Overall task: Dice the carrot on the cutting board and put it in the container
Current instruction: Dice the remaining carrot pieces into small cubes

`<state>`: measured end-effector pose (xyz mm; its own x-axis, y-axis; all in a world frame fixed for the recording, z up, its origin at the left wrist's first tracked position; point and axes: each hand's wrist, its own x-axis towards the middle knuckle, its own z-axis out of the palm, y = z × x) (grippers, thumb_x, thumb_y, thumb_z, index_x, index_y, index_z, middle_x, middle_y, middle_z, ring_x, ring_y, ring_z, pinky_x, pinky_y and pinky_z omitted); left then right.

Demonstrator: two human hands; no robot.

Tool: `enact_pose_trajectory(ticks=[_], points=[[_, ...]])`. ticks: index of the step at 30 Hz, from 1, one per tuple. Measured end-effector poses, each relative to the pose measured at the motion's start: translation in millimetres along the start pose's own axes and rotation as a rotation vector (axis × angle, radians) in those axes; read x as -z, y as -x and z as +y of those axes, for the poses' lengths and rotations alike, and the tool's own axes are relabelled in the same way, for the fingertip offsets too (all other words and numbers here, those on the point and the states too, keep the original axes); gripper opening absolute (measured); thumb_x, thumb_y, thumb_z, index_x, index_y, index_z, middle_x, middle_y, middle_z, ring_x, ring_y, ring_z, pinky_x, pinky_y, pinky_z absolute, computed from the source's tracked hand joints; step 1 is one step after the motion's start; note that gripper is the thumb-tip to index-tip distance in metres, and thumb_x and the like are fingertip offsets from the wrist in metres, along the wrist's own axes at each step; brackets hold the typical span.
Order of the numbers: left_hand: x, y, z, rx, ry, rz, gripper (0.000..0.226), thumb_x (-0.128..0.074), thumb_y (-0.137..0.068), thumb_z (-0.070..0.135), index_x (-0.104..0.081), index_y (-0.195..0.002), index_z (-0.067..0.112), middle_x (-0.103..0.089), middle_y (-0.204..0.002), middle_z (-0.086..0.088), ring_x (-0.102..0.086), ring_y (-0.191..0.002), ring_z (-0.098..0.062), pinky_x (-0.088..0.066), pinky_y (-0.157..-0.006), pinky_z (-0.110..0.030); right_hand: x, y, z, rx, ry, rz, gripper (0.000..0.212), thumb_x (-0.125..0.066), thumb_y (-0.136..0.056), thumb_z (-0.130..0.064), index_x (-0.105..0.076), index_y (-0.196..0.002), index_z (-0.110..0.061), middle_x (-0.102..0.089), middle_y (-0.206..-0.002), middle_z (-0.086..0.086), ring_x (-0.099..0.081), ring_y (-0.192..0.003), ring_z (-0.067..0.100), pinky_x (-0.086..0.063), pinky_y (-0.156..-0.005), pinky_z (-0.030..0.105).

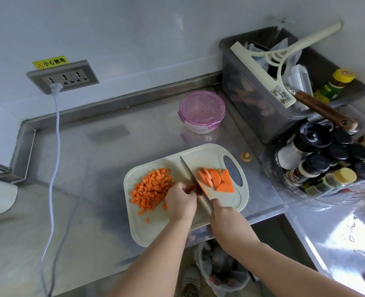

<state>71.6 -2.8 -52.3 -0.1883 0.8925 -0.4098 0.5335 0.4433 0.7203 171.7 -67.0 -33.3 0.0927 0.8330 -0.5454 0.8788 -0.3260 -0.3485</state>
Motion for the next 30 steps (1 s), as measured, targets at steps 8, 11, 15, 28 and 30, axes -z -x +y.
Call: enact_pose_trajectory(ticks=[8, 11, 15, 28, 30], points=[[0.6, 1.7, 2.9, -0.024, -0.016, -0.006, 0.017, -0.063, -0.088, 0.016, -0.070, -0.103, 0.011, -0.070, -0.100, -0.003, -0.062, -0.091, -0.017, -0.040, -0.074, -0.023, 7.3, 4.7, 2.0, 0.016, -0.014, 0.014, 0.028, -0.036, -0.099, -0.012, -0.039, -0.126, -0.021, -0.061, -0.081, 0.003, -0.065, -0.073, 0.021, -0.056, -0.066, 0.037], [3.3, 0.8, 1.2, -0.023, -0.034, -0.041, 0.021, -0.057, -0.092, 0.013, -0.068, -0.110, 0.011, -0.069, -0.107, -0.004, -0.063, -0.099, -0.020, -0.045, -0.082, -0.024, 6.9, 5.1, 2.4, 0.012, 0.010, -0.008, 0.034, -0.037, -0.098, -0.009, -0.037, -0.130, -0.020, -0.062, -0.085, 0.003, -0.064, -0.074, 0.018, -0.058, -0.068, 0.034], [25.1, -5.0, 3.7, -0.142, 0.003, 0.010, 0.026, -0.050, -0.090, 0.003, -0.065, -0.107, 0.015, -0.066, -0.107, 0.003, -0.061, -0.098, -0.012, -0.048, -0.093, -0.028, 5.4, 3.0, 1.2, 0.003, 0.000, -0.029, 0.041, -0.035, -0.099, -0.008, -0.032, -0.138, -0.021, -0.061, -0.089, 0.002, -0.066, -0.079, 0.017, -0.059, -0.072, 0.034], [34.9, -30.2, 75.5, -0.744, -0.924, -0.496, 0.037, -0.028, -0.095, 0.014, -0.059, -0.103, 0.032, -0.068, -0.100, 0.012, -0.049, -0.113, -0.013, -0.003, -0.118, -0.046, 10.1, 5.3, 2.5, 0.031, 0.015, -0.007, 0.033, -0.036, -0.100, -0.011, -0.036, -0.132, -0.018, -0.063, -0.087, 0.005, -0.064, -0.073, 0.022, -0.054, -0.066, 0.037], [40.0, -29.4, 77.1, -0.756, -0.794, -0.434, 0.035, -0.031, -0.096, 0.012, -0.060, -0.104, 0.030, -0.069, -0.101, 0.012, -0.052, -0.110, -0.011, -0.008, -0.119, -0.043, 12.0, 7.7, 3.6, 0.040, 0.009, -0.007, 0.032, -0.036, -0.100, -0.011, -0.036, -0.131, -0.018, -0.063, -0.087, 0.005, -0.063, -0.072, 0.022, -0.053, -0.065, 0.036]])
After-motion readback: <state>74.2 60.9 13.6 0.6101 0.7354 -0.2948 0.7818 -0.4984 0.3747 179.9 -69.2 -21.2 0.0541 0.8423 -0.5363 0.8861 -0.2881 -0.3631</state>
